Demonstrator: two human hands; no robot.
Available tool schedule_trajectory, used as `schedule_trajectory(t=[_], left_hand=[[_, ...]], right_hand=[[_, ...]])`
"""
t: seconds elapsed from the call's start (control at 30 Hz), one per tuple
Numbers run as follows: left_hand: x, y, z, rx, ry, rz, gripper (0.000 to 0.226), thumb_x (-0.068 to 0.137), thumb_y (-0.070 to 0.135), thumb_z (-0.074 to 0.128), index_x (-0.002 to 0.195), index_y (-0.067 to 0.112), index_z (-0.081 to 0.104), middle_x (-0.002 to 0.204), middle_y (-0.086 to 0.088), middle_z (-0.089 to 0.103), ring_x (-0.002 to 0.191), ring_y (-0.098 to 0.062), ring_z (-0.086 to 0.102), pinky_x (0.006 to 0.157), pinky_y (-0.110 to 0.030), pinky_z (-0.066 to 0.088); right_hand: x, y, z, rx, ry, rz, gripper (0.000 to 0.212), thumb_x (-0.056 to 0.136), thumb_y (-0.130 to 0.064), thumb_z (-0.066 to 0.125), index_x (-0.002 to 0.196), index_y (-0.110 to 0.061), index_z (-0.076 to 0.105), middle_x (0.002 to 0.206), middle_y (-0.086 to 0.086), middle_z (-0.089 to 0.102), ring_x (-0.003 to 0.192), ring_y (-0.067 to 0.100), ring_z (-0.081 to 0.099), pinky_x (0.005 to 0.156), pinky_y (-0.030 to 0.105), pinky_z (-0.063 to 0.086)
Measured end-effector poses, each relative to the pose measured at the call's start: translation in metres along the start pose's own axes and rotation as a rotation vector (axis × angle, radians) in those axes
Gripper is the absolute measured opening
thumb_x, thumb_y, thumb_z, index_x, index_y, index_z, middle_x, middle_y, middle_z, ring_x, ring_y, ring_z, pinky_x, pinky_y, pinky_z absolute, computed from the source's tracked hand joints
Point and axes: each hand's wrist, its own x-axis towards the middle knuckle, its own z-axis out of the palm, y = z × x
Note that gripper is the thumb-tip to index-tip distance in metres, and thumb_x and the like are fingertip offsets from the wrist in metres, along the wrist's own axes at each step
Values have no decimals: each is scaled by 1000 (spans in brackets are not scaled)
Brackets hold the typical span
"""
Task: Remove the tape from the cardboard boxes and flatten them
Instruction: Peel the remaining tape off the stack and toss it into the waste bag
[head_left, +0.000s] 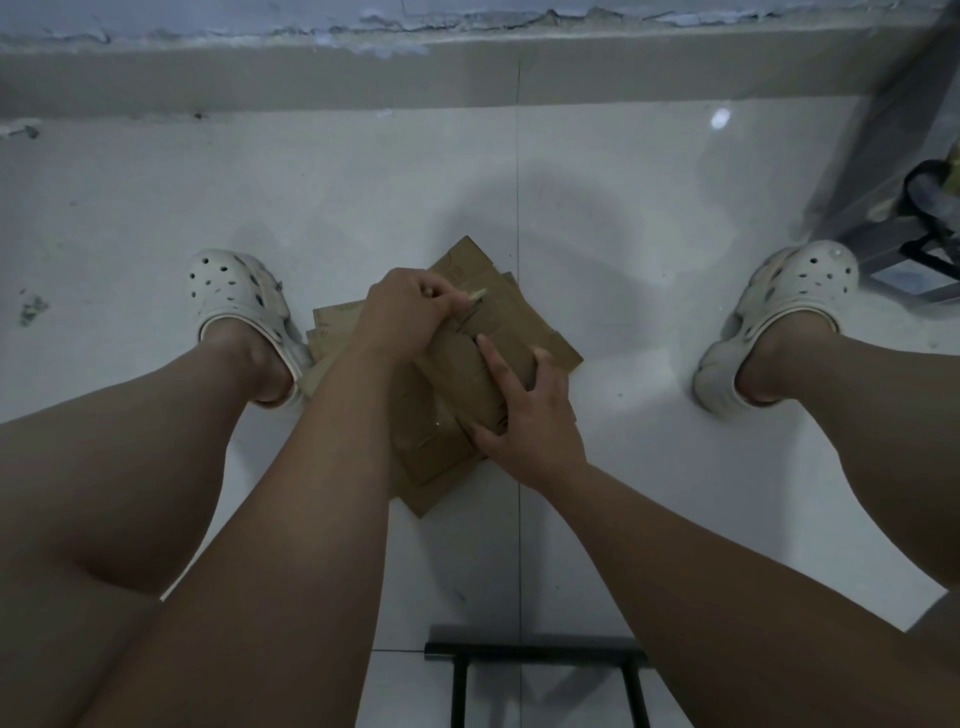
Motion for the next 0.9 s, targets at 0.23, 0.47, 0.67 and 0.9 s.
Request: schedule_trajectory(t=[0.23, 0.47, 0.67, 0.9], left_hand=[[-1, 0, 11, 93, 112, 115, 14, 92, 21, 56, 82, 15, 64, 83, 8, 60, 81, -10, 51, 68, -21, 33], [-2, 3, 20, -10, 161, 83, 17, 94, 18, 48, 82, 13, 58, 82, 4, 65, 83, -18, 59, 73, -32, 48], [-1, 17, 13, -1116, 242, -175, 20, 102, 10, 38, 88, 5, 52, 81, -6, 71, 78, -18, 68, 61, -29, 49], [-1, 22, 7, -1336, 183, -310, 32, 86, -14, 41, 108, 9, 44, 107, -17, 59, 96, -27, 64, 66, -32, 54]], right_hand=[[1, 0, -7, 60, -15, 3, 117, 72, -33, 71, 142, -58, -19, 148, 5, 13, 138, 36, 19, 105, 55, 39], [7, 8, -6, 79, -48, 75, 120, 73, -30, 72, 152, -26, -18, 154, 4, 17, 148, 31, 2, 118, 53, 17], [-14, 26, -1, 214, 27, 114, 91, 67, -2, 64, 148, -6, 21, 143, 14, 31, 134, 35, 31, 107, 48, 38], [-21, 42, 0, 306, -10, 276, 101, 74, -17, 75, 152, -20, 11, 150, 2, 28, 121, 28, 49, 84, 40, 49]])
